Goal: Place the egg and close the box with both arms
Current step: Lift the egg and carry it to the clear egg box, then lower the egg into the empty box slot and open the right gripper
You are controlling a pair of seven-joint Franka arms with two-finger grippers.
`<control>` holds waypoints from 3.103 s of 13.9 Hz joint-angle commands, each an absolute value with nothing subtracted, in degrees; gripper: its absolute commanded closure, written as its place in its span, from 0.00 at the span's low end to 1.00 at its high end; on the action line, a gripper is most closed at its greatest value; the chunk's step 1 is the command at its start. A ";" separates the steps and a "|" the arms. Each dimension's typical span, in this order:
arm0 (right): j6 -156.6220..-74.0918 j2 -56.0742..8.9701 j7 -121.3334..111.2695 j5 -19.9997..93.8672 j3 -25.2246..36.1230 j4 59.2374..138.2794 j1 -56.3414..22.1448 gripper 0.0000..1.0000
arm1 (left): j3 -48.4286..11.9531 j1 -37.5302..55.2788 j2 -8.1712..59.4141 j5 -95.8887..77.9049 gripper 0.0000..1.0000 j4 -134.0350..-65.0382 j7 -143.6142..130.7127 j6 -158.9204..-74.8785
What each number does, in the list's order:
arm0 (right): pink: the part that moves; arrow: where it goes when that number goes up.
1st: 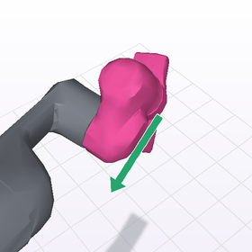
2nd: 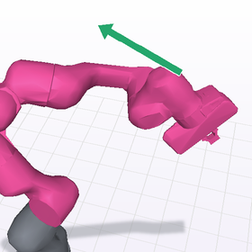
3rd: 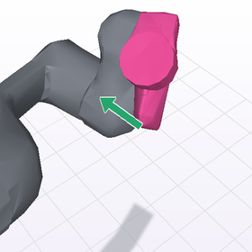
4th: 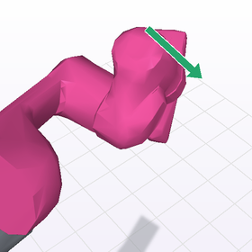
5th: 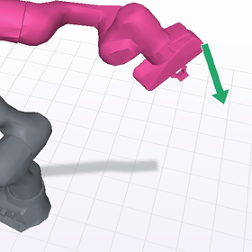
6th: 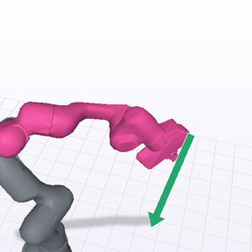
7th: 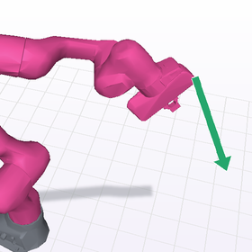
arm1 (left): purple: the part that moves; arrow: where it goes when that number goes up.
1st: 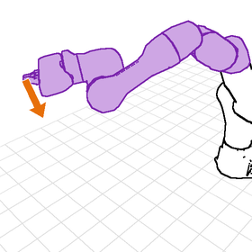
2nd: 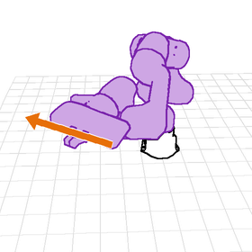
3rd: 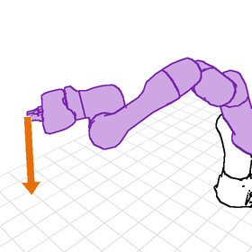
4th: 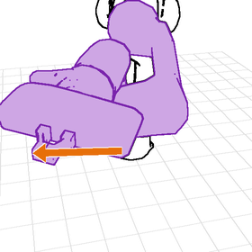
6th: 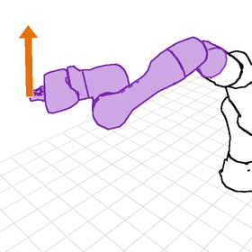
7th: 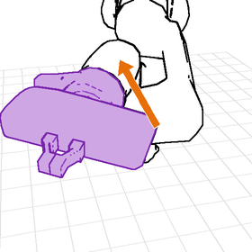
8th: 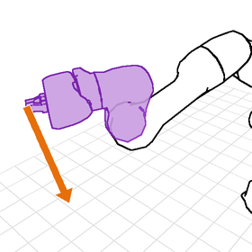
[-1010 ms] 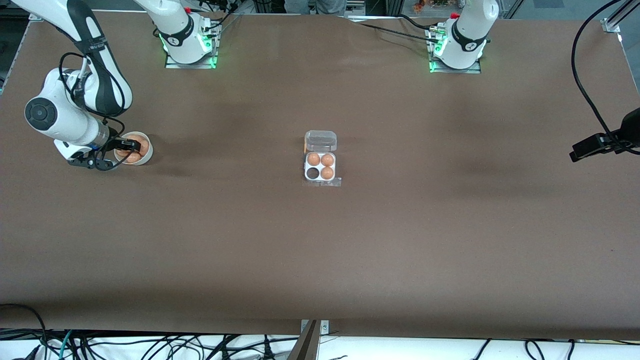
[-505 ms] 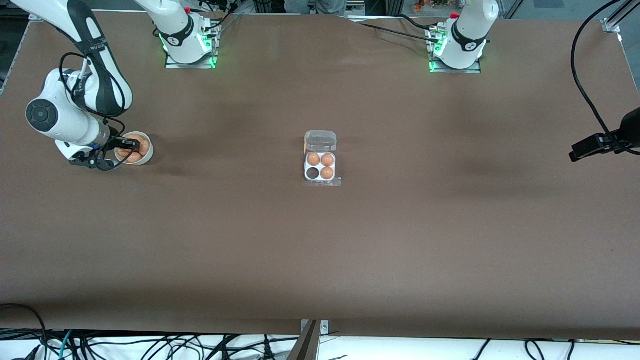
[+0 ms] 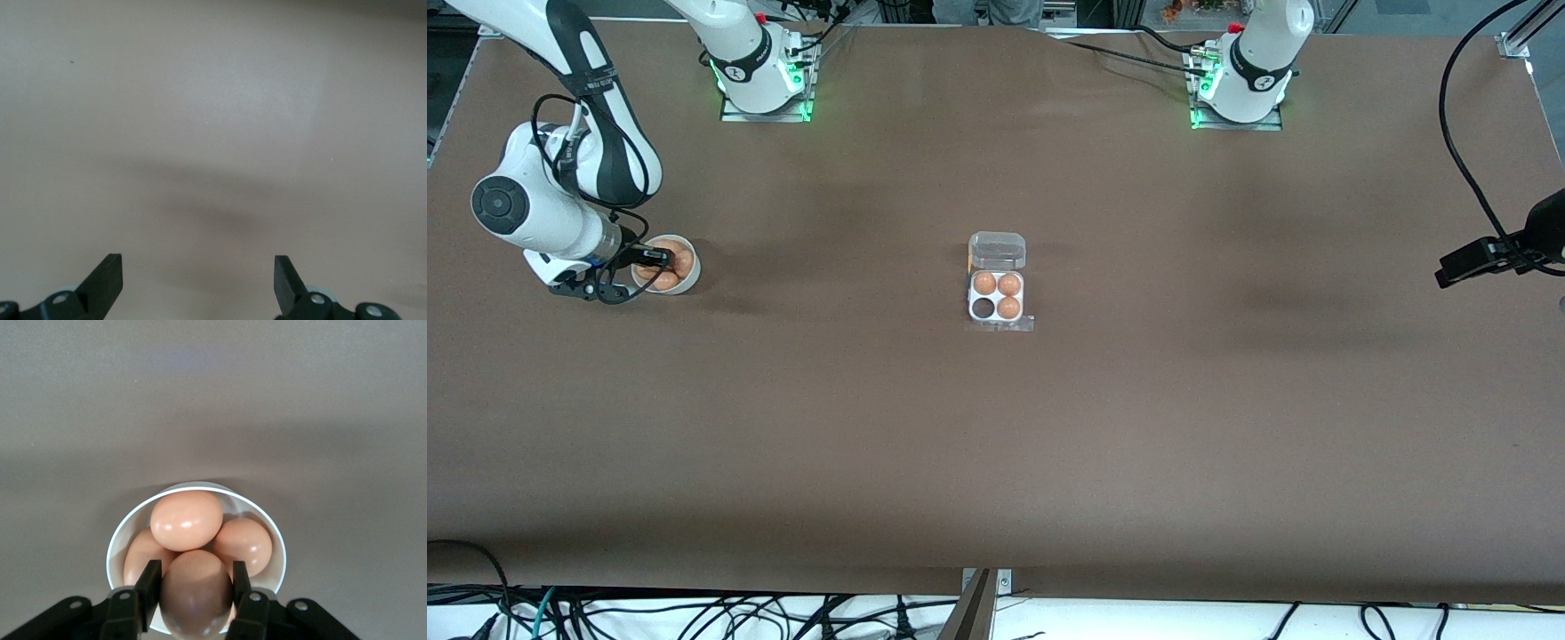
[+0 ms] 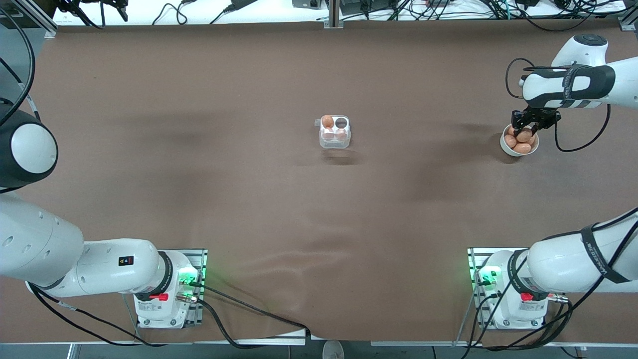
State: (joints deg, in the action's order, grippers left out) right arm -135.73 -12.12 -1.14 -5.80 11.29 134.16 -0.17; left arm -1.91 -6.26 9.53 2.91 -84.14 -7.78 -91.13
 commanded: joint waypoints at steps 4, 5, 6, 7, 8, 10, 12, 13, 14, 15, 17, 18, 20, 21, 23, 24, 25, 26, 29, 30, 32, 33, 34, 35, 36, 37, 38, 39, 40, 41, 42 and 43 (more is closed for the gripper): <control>-130.45 -12.56 -1.67 -6.50 11.16 130.53 -0.35 0.66 | -1.76 -6.06 9.67 2.11 0.00 -83.32 -6.94 -90.26; -127.82 -12.57 -1.50 -6.42 11.08 128.86 -0.44 0.68 | -1.76 -6.06 9.67 2.11 0.00 -83.32 -7.03 -90.18; -125.62 -13.18 -1.23 -6.42 10.90 127.02 -0.53 0.68 | -1.76 -6.06 9.67 2.11 0.00 -83.32 -6.94 -90.18; -123.07 -14.05 -1.14 -6.33 10.72 124.83 -0.53 0.68 | -1.76 -6.06 9.67 2.11 0.00 -83.32 -7.03 -90.18; -120.35 -14.67 -1.14 -6.07 10.72 122.46 -1.05 0.68 | -1.76 -6.06 9.67 2.11 0.00 -83.32 -6.94 -90.18; -114.20 -15.46 -0.36 -5.54 10.63 117.80 -2.98 0.68 | -1.76 -6.06 9.67 2.11 0.00 -83.32 -7.03 -90.18; -110.84 -17.04 2.53 -5.19 10.63 113.84 -5.79 0.68 | -1.76 -6.06 9.67 2.11 0.00 -83.32 -7.03 -90.26; -110.05 -17.83 4.03 -5.19 10.63 112.08 -7.19 0.68 | -1.76 -6.06 9.67 2.11 0.00 -83.32 -7.03 -90.18; -108.91 -18.80 5.78 -5.10 10.63 110.41 -8.95 0.68 | -1.76 -6.06 9.67 2.11 0.00 -83.32 -7.03 -90.18; -107.59 -19.77 8.06 -4.40 10.20 108.56 -10.88 0.68 | -1.76 -6.06 9.67 2.11 0.00 -83.32 -7.03 -90.18; -104.61 -22.14 11.85 -0.72 9.67 103.91 -13.78 0.68 | -1.76 -6.06 9.67 2.20 0.00 -83.23 -7.03 -90.18; -102.94 -23.63 14.30 0.60 9.06 101.10 -15.45 0.68 | -1.76 -6.06 9.67 2.20 0.00 -83.23 -6.94 -90.26; -100.38 -26.79 20.27 3.24 8.88 95.91 -18.97 0.68 | -1.76 -6.06 9.67 2.20 0.00 -83.23 -7.03 -90.18; -100.11 -28.11 23.26 4.99 8.53 93.80 -20.99 0.68 | -1.84 -6.06 9.67 2.20 0.00 -83.23 -7.12 -90.18; -100.11 -30.22 30.63 8.86 8.18 91.24 -24.42 0.68 | -1.76 -6.06 9.67 2.20 0.00 -83.23 -7.03 -90.18; -100.11 -31.45 34.24 10.36 8.09 89.66 -26.43 0.68 | -1.76 -6.06 9.67 2.20 0.00 -83.23 -6.94 -90.18; -100.11 -32.77 37.58 11.68 7.91 87.91 -28.37 0.68 | -1.76 -6.06 9.67 2.20 0.00 -83.23 -6.94 -90.18; -100.19 -34.00 41.53 12.65 7.82 86.24 -29.95 0.68 | -1.76 -6.06 9.67 2.11 0.00 -83.32 -7.12 -90.26; -100.63 -37.69 51.30 15.81 7.73 81.58 -34.70 0.68 | -1.85 -5.10 9.84 2.02 0.00 -83.32 -7.03 -90.18; -100.81 -38.92 53.85 16.43 7.73 79.91 -36.11 0.68 | -1.85 -4.84 10.37 1.93 0.00 -83.32 -7.03 -90.18; -101.16 -41.12 58.16 16.70 7.73 76.66 -38.22 0.68 | -1.93 -3.78 10.72 2.02 0.00 -83.41 -7.03 -90.18; -101.34 -42.00 59.84 17.22 7.73 75.42 -39.02 0.68 | -1.93 -3.43 11.07 2.11 0.00 -83.32 -7.21 -90.18; -102.21 -42.62 61.07 18.10 7.73 74.80 -39.89 0.68 | -1.93 -3.34 11.16 2.11 0.00 -83.41 -7.03 -90.18; -103.87 -43.06 62.30 19.06 7.73 74.53 -40.69 0.68 | -1.93 -3.34 11.16 2.11 0.00 -83.41 -6.94 -90.18; -105.45 -43.24 63.27 20.12 7.73 74.53 -41.48 0.68 | -1.93 -3.34 11.34 2.20 0.00 -83.32 -7.03 -90.18; -106.86 -43.50 63.98 20.82 7.73 74.53 -42.18 0.68 | -1.93 -3.25 11.34 2.20 0.00 -83.32 -7.12 -90.18; -108.09 -43.85 64.68 21.09 7.73 74.53 -42.62 0.68 | -1.93 -3.25 11.34 2.20 0.00 -83.32 -7.12 -90.18; -109.24 -44.21 65.12 21.09 7.73 74.44 -43.24 0.68 | -1.93 -3.25 11.34 2.20 0.00 -83.32 -7.03 -90.18; -110.29 -44.64 65.21 21.09 7.73 74.44 -43.59 0.68 | -2.02 -3.25 11.34 2.20 0.00 -83.32 -7.03 -90.18; -111.61 -45.08 65.13 21.09 7.73 74.44 -43.77 0.68 | -1.93 -3.34 11.34 2.28 0.00 -83.32 -6.94 -90.18; -112.67 -45.52 65.13 21.09 7.65 74.36 -43.77 0.68 | -1.93 -3.34 11.34 2.29 0.00 -83.23 -7.03 -90.26; -113.81 -45.88 65.13 21.09 7.39 74.36 -43.86 0.68 | -1.93 -3.25 11.34 2.37 0.00 -83.23 -7.03 -90.26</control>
